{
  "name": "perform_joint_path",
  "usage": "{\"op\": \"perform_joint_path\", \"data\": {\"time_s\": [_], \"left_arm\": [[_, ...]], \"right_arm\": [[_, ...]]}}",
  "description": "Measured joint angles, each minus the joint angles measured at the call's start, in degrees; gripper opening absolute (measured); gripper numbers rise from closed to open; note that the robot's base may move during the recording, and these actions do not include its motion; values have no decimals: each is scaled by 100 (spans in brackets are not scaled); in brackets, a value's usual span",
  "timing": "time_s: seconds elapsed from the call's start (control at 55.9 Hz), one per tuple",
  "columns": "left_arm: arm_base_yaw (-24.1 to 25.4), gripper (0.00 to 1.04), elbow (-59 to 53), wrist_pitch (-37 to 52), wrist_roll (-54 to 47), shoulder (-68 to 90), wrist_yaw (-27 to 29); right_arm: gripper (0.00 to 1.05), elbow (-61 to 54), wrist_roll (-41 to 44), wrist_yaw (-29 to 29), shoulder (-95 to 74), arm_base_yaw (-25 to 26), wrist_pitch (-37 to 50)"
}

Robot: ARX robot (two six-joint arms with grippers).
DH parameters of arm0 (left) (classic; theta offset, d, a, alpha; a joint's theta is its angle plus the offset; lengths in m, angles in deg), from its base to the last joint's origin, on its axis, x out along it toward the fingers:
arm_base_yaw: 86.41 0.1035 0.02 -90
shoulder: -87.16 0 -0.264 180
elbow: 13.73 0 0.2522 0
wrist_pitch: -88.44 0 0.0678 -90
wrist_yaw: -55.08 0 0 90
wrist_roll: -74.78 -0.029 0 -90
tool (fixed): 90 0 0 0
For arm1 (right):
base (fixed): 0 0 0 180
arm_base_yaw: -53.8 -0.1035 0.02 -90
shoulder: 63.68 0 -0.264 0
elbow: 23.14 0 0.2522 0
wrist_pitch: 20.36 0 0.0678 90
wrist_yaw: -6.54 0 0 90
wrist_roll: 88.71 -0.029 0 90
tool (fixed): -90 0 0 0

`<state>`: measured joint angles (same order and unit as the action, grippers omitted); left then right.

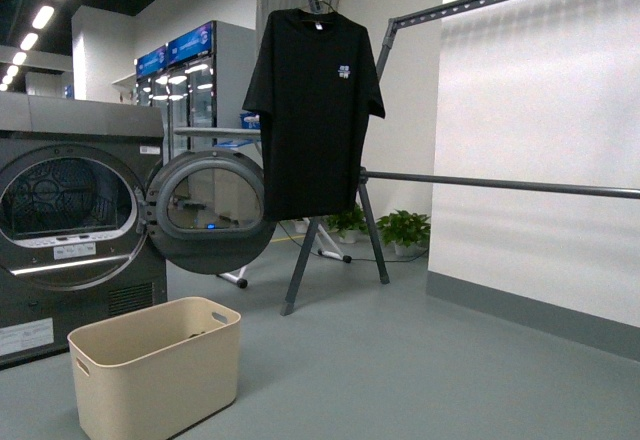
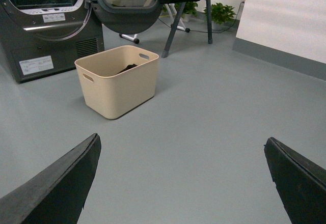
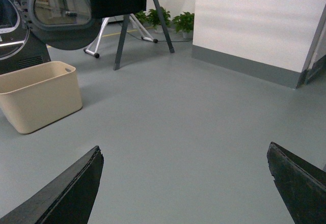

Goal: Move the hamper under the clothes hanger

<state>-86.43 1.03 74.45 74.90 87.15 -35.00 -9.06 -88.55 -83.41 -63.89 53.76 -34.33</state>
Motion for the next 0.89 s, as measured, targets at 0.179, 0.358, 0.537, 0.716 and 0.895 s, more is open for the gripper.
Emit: {"op": "perform_joint_path", "data": {"time_s": [0.179,0.358,0.537,0.716,0.895], "left_arm": [[0,98,0,0,0,0,0],[0,98,0,0,0,0,0],[0,98,0,0,0,0,0],[0,98,0,0,0,0,0],[0,98,0,0,0,0,0]], "right_arm": [[97,0,0,0,0,0,0],[97,0,0,0,0,0,0],[97,0,0,0,0,0,0],[97,0,0,-2,0,0,0],[97,0,0,0,0,0,0]]}}
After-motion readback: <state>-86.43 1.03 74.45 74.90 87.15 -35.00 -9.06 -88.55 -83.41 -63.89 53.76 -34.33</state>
